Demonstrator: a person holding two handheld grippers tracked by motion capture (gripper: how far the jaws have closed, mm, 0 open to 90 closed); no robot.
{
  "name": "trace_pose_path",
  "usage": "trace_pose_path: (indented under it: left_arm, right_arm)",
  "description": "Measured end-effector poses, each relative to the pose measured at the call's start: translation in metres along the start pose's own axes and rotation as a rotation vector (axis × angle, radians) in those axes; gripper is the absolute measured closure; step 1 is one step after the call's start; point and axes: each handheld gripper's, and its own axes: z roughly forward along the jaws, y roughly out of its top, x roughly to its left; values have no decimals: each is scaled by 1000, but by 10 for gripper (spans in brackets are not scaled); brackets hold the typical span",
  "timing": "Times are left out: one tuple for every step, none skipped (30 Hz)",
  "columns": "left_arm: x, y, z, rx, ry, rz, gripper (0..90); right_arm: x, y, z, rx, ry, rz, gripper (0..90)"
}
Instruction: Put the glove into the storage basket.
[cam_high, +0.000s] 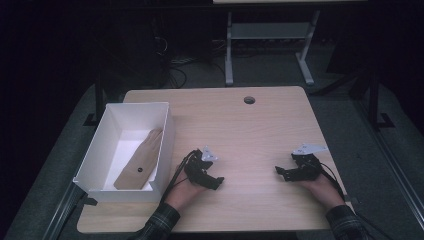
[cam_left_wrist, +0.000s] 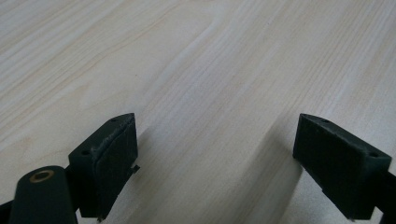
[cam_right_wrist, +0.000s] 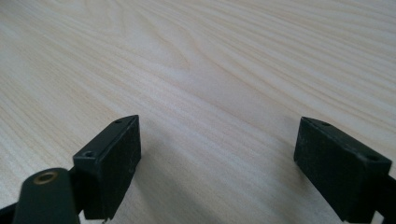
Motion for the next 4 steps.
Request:
trace_pose_path:
  left_arm:
    - [0,-1,0,-8,-3,-2,129]
    - [1,-2,0,-11,-1,1,126]
    - [1,-3,0,-25,0,5,126]
    - [1,-5,0,-36,0,6,125]
  right_arm:
    - [0,0,0,0,0,0,145]
    - [0,0,0,0,0,0,145]
    - [0,0,0,0,0,0,144]
    - [0,0,0,0,0,0,145]
